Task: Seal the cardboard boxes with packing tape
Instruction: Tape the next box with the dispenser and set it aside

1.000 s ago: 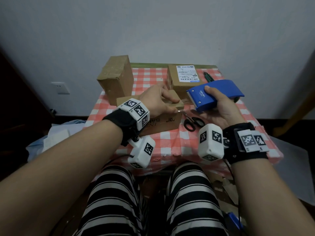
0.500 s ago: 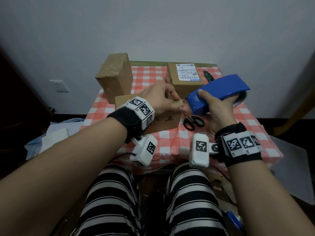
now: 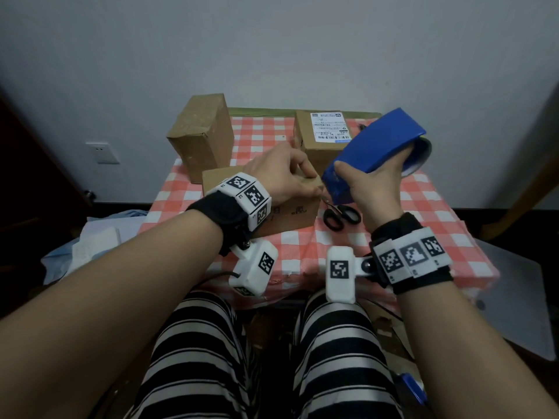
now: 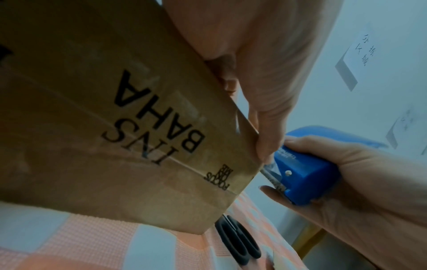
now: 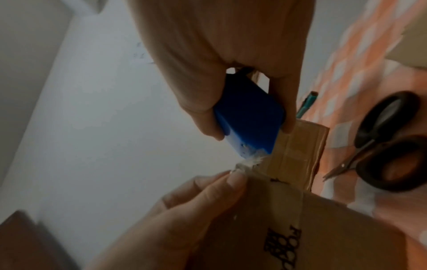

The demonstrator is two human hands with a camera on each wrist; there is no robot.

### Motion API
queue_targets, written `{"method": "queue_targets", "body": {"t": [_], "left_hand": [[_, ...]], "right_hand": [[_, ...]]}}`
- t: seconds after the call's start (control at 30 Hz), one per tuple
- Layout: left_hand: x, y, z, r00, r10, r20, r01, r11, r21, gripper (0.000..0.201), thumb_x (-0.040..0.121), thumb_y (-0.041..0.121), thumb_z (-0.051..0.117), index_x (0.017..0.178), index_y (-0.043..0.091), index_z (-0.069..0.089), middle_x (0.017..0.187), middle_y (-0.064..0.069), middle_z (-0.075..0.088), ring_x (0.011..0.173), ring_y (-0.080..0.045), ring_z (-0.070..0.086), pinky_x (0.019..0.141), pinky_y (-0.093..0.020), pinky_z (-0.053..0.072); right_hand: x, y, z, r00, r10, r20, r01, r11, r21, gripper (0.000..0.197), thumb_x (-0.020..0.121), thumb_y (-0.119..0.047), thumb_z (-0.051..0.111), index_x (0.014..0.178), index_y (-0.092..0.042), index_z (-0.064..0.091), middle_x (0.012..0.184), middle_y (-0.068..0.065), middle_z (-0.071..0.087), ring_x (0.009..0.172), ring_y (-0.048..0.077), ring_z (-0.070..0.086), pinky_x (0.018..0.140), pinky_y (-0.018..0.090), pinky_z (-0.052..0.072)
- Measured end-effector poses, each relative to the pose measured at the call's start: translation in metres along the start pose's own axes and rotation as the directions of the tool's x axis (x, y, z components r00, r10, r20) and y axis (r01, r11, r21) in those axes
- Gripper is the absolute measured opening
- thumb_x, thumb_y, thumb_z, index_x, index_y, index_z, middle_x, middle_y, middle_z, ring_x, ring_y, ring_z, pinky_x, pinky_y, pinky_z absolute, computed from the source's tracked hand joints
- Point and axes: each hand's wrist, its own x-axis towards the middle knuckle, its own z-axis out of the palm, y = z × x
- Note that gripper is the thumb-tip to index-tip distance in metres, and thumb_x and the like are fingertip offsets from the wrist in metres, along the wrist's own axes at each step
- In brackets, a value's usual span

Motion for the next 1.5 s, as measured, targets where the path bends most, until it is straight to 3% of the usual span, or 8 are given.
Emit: {"method": "queue_targets", "body": {"t": [0.13, 0.23, 0.43, 0.73, 0.93, 1.13, 1.3, 1.5], "left_hand": [[-0.004, 0.003, -0.002, 1.000, 0.011, -0.004, -0.011, 1.000, -0.018, 0.025, 0.055, 0.058, 0.083, 0.064, 0.045, 0.063, 0.097, 0.021, 0.061, 0.093, -0.006, 0.061, 0.086, -0.035, 0.052], [-0.001, 0.000, -0.002, 1.000, 0.015, 0.005, -0.015, 1.000, -0.026, 0.027, 0.053, 0.061, 0.080, 0.069, 0.044, 0.065, 0.093, 0.020, 0.064, 0.091, -0.006, 0.063, 0.085, -0.037, 0.053], [0.002, -0.003, 0.001, 0.999, 0.035, 0.014, -0.034, 0.999, -0.041, 0.044, 0.039, 0.072, 0.067, 0.076, 0.048, 0.066, 0.090, 0.020, 0.066, 0.090, -0.004, 0.063, 0.084, -0.038, 0.053], [-0.002, 0.001, -0.003, 1.000, 0.026, -0.001, -0.026, 0.999, -0.025, 0.031, 0.056, 0.057, 0.084, 0.076, 0.041, 0.068, 0.099, 0.021, 0.062, 0.095, -0.004, 0.059, 0.089, -0.035, 0.050], [-0.003, 0.002, -0.002, 1.000, 0.012, 0.004, -0.012, 0.999, -0.030, 0.031, 0.056, 0.057, 0.084, 0.075, 0.041, 0.066, 0.100, 0.021, 0.060, 0.097, -0.005, 0.059, 0.090, -0.036, 0.049], [-0.003, 0.002, -0.003, 1.000, 0.009, -0.004, -0.009, 1.000, -0.023, 0.032, 0.055, 0.059, 0.084, 0.076, 0.041, 0.067, 0.101, 0.021, 0.060, 0.097, -0.006, 0.058, 0.090, -0.037, 0.049], [-0.003, 0.001, -0.002, 1.000, 0.017, -0.003, -0.017, 1.000, -0.026, 0.030, 0.054, 0.059, 0.084, 0.072, 0.043, 0.065, 0.099, 0.021, 0.058, 0.097, -0.006, 0.059, 0.089, -0.037, 0.050], [-0.003, 0.003, -0.003, 1.000, 0.018, -0.010, -0.018, 0.999, -0.029, 0.030, 0.056, 0.057, 0.085, 0.072, 0.041, 0.066, 0.100, 0.022, 0.058, 0.097, -0.005, 0.057, 0.089, -0.036, 0.049]], "right_hand": [[0.005, 0.015, -0.009, 0.998, -0.040, -0.052, 0.021, 0.947, -0.319, 0.099, 0.073, -0.014, 0.073, 0.151, -0.013, 0.013, 0.140, 0.013, 0.036, 0.123, 0.034, 0.047, 0.101, 0.041, 0.042], [0.014, 0.020, -0.023, 0.987, 0.006, -0.162, -0.030, 0.989, -0.147, 0.104, 0.062, -0.014, 0.078, 0.144, -0.027, 0.015, 0.130, 0.002, 0.041, 0.114, 0.024, 0.052, 0.093, 0.039, 0.050], [0.042, 0.017, -0.042, 0.910, 0.306, -0.279, -0.270, 0.950, 0.159, 0.087, 0.081, -0.014, 0.074, 0.143, -0.013, 0.012, 0.125, 0.004, 0.039, 0.107, 0.024, 0.052, 0.093, 0.041, 0.050], [0.064, 0.049, -0.048, 0.791, 0.610, -0.041, -0.522, 0.708, 0.475, 0.069, 0.087, -0.018, 0.065, 0.146, -0.021, 0.029, 0.131, 0.012, 0.055, 0.104, 0.034, 0.064, 0.083, 0.057, 0.053], [0.070, 0.042, -0.059, 0.768, 0.640, -0.017, -0.583, 0.709, 0.396, 0.056, 0.097, -0.020, 0.058, 0.146, -0.014, 0.030, 0.128, 0.014, 0.058, 0.096, 0.033, 0.066, 0.046, 0.043, 0.056], [0.066, 0.034, -0.065, 0.764, 0.642, 0.058, -0.622, 0.710, 0.331, 0.052, 0.099, -0.021, 0.056, 0.143, -0.006, 0.033, 0.126, 0.014, 0.059, 0.098, 0.032, 0.065, 0.041, 0.038, 0.053], [0.067, 0.028, -0.066, 0.754, 0.656, 0.037, -0.608, 0.675, 0.417, 0.039, 0.100, -0.023, 0.053, 0.131, -0.008, 0.036, 0.107, 0.011, 0.062, 0.082, 0.029, 0.067, 0.039, 0.034, 0.051], [0.071, 0.022, -0.073, 0.819, 0.563, -0.110, -0.415, 0.714, 0.564, 0.065, 0.093, -0.023, 0.060, 0.148, -0.025, 0.027, 0.126, 0.006, 0.060, 0.098, 0.028, 0.069, 0.066, 0.046, 0.059]]}}
